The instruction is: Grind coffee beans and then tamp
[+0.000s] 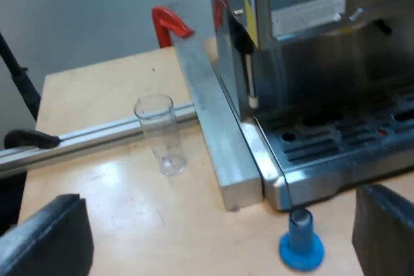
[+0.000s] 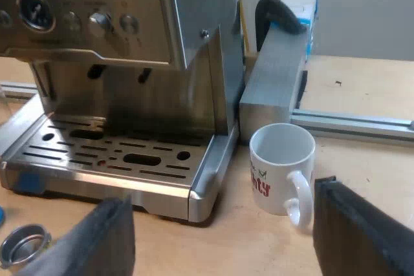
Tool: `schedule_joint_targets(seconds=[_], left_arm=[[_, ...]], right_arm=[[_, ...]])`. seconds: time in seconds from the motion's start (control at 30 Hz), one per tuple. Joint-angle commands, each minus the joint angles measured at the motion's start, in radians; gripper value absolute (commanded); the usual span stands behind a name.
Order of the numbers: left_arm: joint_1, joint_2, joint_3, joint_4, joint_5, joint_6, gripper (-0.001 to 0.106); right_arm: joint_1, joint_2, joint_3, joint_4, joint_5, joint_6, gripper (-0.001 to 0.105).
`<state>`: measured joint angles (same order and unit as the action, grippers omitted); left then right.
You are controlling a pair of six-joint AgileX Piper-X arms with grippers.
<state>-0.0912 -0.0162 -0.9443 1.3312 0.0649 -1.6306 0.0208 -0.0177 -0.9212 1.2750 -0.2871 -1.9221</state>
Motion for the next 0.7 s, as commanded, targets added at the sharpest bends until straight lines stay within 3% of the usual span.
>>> schedule_joint_targets(seconds=[0.03,0.3,0.7], left_arm=[[0.002,-0.139,0.049,-0.094,-0.038,-0.031,0.083],[0.002,-0.138,0.211,-0.246,-0.04,-0.032,0.083],[0.002,-0.135,0.378,-0.26,-0.04,-0.025,0.083]], right_arm=[[-0.004,-0.037,0.042,-0.064,-0.01,-0.004,0.061],[-0.004,-0.036,0.159,-0.184,-0.01,-0.004,0.061],[-0.004,-0.036,0.298,-0.225,-0.01,-0.004,0.061]])
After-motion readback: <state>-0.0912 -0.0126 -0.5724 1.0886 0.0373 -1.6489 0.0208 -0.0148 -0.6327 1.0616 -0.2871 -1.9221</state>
